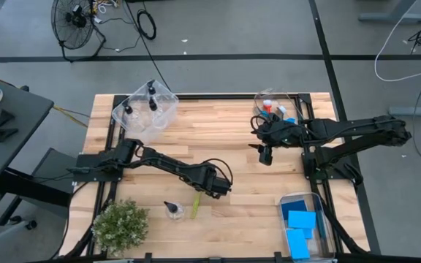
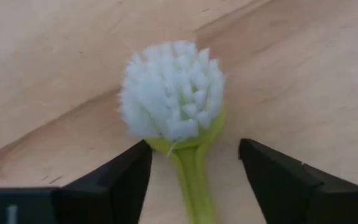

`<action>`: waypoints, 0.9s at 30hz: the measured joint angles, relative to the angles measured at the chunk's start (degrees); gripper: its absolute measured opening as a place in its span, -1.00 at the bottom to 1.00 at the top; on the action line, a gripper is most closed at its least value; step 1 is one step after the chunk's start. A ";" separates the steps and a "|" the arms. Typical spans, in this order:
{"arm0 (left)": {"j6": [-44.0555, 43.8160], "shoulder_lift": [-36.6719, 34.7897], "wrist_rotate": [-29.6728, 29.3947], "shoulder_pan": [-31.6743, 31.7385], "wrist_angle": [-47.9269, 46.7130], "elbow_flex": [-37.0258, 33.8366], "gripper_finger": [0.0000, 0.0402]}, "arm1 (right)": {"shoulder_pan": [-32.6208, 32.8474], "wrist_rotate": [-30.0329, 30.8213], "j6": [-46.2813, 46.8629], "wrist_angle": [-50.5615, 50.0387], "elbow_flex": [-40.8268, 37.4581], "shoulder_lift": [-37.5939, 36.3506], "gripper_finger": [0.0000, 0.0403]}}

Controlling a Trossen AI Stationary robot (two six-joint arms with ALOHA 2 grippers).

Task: Pick & Place Kitchen Sink Supplies
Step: Put the green cleaning brush into the top transparent bin

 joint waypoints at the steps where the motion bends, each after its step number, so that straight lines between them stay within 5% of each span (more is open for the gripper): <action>1: 0.01 0.01 0.14 0.00 0.24 0.00 0.21 | 0.00 -0.02 0.00 0.00 0.00 0.00 0.15; 13: 0.37 0.03 0.38 0.00 0.46 0.00 -0.45 | 0.00 0.00 -0.02 0.00 0.00 -0.02 0.15; 27: 6.14 -1.53 2.40 0.34 -2.70 -0.24 -0.74 | 0.00 0.00 -0.04 0.00 0.00 -0.02 0.15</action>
